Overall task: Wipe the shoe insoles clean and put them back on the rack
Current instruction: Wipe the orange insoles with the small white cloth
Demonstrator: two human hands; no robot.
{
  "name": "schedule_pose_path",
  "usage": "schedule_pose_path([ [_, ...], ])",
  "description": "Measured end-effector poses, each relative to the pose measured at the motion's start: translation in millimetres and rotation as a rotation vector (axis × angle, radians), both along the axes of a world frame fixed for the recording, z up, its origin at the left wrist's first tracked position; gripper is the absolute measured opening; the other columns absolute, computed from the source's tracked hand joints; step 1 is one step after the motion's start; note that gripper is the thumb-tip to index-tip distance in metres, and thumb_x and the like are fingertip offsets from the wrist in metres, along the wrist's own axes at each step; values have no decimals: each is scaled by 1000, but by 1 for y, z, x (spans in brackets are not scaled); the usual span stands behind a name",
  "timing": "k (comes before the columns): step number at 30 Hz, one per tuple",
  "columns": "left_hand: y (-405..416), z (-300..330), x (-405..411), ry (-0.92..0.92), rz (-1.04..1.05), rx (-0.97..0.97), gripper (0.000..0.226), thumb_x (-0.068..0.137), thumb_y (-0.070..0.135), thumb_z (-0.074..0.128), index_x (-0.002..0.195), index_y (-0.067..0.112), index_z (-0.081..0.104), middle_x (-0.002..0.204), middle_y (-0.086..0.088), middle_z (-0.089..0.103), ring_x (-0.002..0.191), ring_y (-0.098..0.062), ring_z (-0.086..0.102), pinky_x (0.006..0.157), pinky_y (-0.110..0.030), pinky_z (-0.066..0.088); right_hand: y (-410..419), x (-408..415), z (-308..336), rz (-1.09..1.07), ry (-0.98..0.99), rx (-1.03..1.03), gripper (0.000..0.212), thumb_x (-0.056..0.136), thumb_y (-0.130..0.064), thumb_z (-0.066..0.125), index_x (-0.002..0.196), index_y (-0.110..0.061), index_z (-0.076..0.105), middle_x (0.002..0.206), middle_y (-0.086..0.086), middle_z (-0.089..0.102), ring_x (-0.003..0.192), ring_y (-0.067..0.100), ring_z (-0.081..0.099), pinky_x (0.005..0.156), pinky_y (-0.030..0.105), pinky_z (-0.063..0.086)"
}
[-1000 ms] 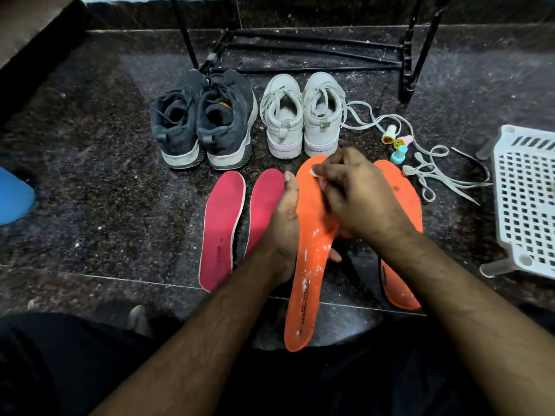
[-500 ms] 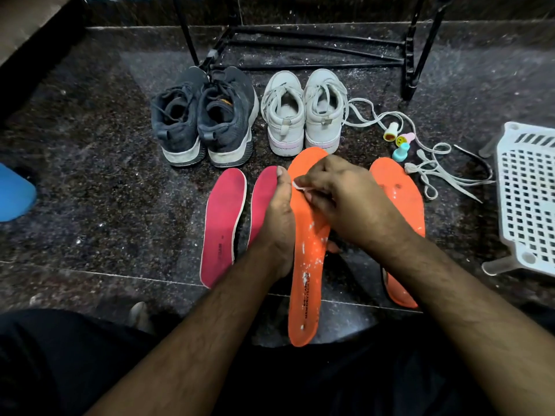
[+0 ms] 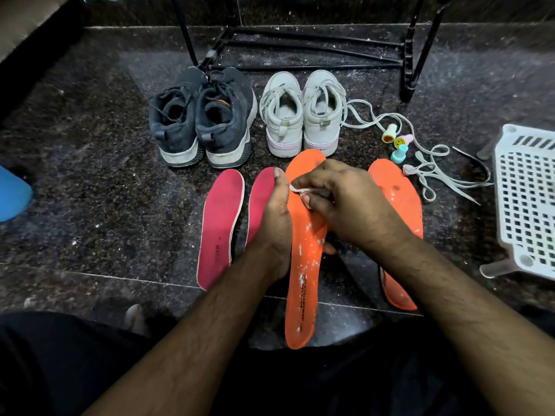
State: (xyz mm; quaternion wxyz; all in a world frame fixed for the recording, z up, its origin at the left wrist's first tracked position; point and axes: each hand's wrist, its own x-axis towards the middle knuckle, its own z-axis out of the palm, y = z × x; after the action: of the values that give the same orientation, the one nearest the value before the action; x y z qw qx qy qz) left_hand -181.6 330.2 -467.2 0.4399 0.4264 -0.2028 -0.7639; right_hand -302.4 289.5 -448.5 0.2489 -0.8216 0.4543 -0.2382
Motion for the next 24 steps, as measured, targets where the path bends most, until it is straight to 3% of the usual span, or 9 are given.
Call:
schedule_pose_path([
  [6,-1,2,-1,59,-21,-13,96,90,79,8,80,19,82,82,-8,75,61,-23,69,47,-38,56,1,2,0,-35,-7,17,32,86,-13,71,117,-21,70,106,0,66,99,15,62,85,19,41],
  [9,-2,0,-3,114,10,-22,92,92,78,11,93,15,78,84,-11,75,66,-27,70,55,-40,56,2,2,1,-59,-41,16,29,85,-14,71,114,-21,71,107,-4,69,100,12,63,85,16,42],
  [13,-3,0,-3,163,89,-31,80,99,67,15,102,5,67,83,-15,75,73,-25,73,60,-33,59,5,2,2,-83,-109,79,22,88,-16,71,110,-20,72,99,-10,70,86,4,62,61,1,41],
  [17,-3,0,-3,130,141,-63,81,100,64,19,87,9,77,77,-13,73,68,-21,71,63,-27,58,3,1,-1,-86,-137,24,21,88,-16,69,108,-23,72,102,-6,71,92,6,64,86,21,48],
  [21,-2,5,-6,129,128,-93,44,93,43,44,91,10,74,76,-8,70,65,-17,66,62,-26,53,0,-2,-2,-158,-196,5,23,89,-11,67,108,-22,74,97,-4,68,90,7,63,85,20,46],
  [24,-3,7,-9,162,106,-71,37,90,36,47,91,7,70,69,-8,70,58,-15,67,56,-22,55,-3,-5,-2,-175,-207,5,29,87,-8,66,109,-24,75,100,-2,67,96,8,63,90,22,47],
])
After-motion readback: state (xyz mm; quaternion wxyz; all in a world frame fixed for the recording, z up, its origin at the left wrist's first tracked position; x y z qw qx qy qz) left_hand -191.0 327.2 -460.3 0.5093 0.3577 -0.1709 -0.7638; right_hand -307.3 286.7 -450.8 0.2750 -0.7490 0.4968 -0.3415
